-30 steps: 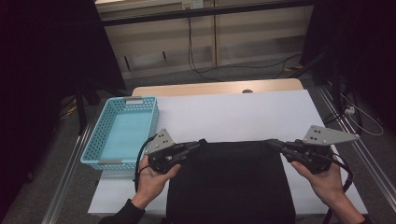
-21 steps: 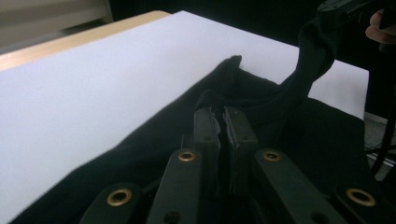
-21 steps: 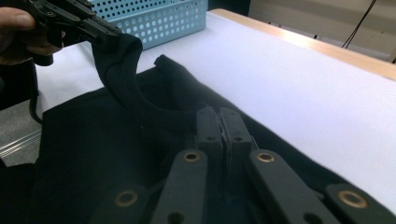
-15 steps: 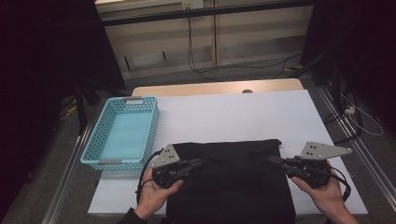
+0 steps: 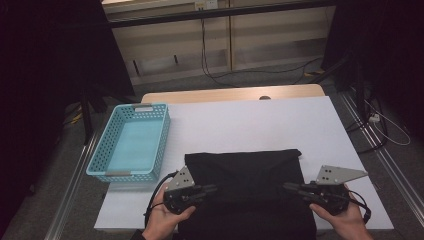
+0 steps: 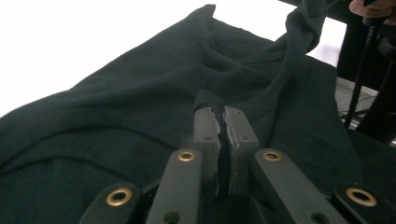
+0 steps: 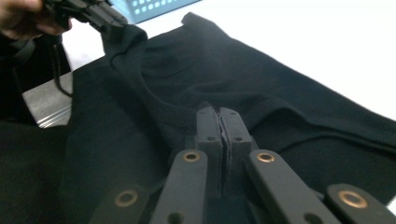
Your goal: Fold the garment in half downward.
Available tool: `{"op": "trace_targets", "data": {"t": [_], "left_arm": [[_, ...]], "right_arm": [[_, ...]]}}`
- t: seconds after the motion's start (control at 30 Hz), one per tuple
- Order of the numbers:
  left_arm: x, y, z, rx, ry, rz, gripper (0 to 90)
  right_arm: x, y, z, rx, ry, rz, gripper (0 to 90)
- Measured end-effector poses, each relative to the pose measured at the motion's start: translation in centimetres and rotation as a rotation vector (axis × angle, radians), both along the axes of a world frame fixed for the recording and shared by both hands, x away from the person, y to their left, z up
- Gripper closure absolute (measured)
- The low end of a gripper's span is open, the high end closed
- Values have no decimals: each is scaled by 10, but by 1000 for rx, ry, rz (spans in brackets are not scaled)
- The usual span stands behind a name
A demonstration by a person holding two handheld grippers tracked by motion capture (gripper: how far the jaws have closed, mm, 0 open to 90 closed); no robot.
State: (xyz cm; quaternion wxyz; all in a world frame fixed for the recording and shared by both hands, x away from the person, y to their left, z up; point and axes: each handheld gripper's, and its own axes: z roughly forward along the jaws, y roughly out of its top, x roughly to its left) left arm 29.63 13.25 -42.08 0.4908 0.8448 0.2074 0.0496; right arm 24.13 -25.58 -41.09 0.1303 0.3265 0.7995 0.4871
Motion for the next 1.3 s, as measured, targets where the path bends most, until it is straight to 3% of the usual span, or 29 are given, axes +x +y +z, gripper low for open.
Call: {"op": "trace_targets", "data": {"t": [0.23, 0.33, 0.57, 0.73, 1.2, 1.3], "left_arm": [[-12, -3, -11, 54, 30, -46, 847], [-17, -2, -11, 53, 36, -54, 845], [-32, 7, -11, 48, 48, -58, 843], [-39, 7, -14, 71, 55, -74, 843], [-52, 12, -15, 75, 80, -88, 830], [-52, 14, -15, 69, 79, -75, 781]], "right_arm": [[-10, 5, -11, -25, 28, 42, 882], [-14, 9, -13, -48, 28, 73, 882], [-22, 13, -17, -46, 47, 111, 881], [-30, 17, -19, -54, 46, 135, 879], [-44, 21, -21, -76, 49, 169, 873], [-43, 22, -22, -79, 53, 167, 796]]}}
